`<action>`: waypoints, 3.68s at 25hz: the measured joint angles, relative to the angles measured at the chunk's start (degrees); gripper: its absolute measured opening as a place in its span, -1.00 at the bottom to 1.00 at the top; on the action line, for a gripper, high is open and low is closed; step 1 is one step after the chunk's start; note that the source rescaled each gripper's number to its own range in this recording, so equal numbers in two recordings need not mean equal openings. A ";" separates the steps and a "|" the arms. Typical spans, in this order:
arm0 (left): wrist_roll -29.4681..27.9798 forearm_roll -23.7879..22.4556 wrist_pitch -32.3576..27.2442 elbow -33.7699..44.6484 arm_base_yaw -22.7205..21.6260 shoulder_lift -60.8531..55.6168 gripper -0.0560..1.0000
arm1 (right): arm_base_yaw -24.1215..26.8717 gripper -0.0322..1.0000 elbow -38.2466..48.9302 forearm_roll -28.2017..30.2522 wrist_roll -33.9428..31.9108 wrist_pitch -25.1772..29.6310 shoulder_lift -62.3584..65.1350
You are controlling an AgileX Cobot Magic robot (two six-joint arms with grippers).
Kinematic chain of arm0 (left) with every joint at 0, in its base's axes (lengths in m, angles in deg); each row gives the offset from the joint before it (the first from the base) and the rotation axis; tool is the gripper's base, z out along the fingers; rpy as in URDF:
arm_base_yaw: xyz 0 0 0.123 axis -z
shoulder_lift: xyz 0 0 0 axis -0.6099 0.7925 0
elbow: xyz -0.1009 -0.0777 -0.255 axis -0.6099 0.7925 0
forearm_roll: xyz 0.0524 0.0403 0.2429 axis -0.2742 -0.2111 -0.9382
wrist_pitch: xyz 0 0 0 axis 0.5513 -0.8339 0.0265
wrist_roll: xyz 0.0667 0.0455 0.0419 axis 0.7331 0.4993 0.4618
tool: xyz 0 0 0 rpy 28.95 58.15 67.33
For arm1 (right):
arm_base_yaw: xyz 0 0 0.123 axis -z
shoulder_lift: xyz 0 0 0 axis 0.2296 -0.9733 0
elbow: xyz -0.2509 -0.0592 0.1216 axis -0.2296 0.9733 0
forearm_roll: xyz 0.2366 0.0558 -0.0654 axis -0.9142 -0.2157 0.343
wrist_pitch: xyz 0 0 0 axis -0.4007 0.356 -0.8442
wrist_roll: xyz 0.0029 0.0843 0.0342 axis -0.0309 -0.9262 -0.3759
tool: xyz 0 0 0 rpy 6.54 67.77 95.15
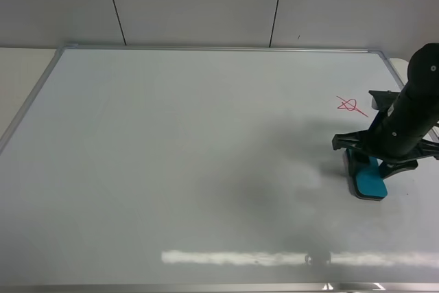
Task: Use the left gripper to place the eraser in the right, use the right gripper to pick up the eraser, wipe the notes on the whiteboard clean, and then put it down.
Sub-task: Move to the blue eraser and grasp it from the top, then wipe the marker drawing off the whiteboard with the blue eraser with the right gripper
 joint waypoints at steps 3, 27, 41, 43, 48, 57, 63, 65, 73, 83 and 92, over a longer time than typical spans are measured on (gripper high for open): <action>0.00 0.00 0.00 0.00 0.00 0.00 1.00 | 0.00 -0.86 0.00 0.06 -0.35 1.01 0.00; 0.00 0.00 0.00 0.00 0.00 0.00 1.00 | -1.99 -0.86 -35.28 1.12 -0.59 23.93 -11.78; 0.00 0.00 0.00 0.00 0.00 0.00 1.00 | -2.06 -0.86 -53.46 6.47 -0.06 27.67 -29.54; 0.00 0.00 0.00 0.00 0.00 0.00 1.00 | -0.90 -0.86 -53.45 6.47 0.11 27.35 -29.73; 0.00 0.00 0.00 0.00 0.00 0.00 1.00 | 3.80 -0.86 -53.45 6.54 0.25 26.09 -29.92; 0.00 0.00 0.00 0.00 0.00 0.00 1.00 | 9.13 -0.86 -53.45 8.87 0.95 25.75 -29.92; 0.00 0.00 0.00 0.00 0.00 0.00 1.00 | 0.02 -0.86 -53.45 4.42 2.25 21.70 -29.96; 0.00 0.00 0.00 0.00 0.00 0.00 1.00 | -4.08 -0.86 -53.58 1.26 2.92 20.12 -30.26; 0.00 0.00 0.00 0.00 0.00 0.00 1.00 | -11.95 -0.86 -54.23 -0.18 4.20 18.28 -31.47; 0.00 0.00 0.00 0.00 0.00 0.00 1.00 | -6.77 -0.86 -53.26 3.40 2.19 22.49 -30.12; 0.00 0.00 0.00 0.00 0.00 0.00 1.00 | 8.79 -0.86 -36.26 3.92 1.09 16.95 -22.35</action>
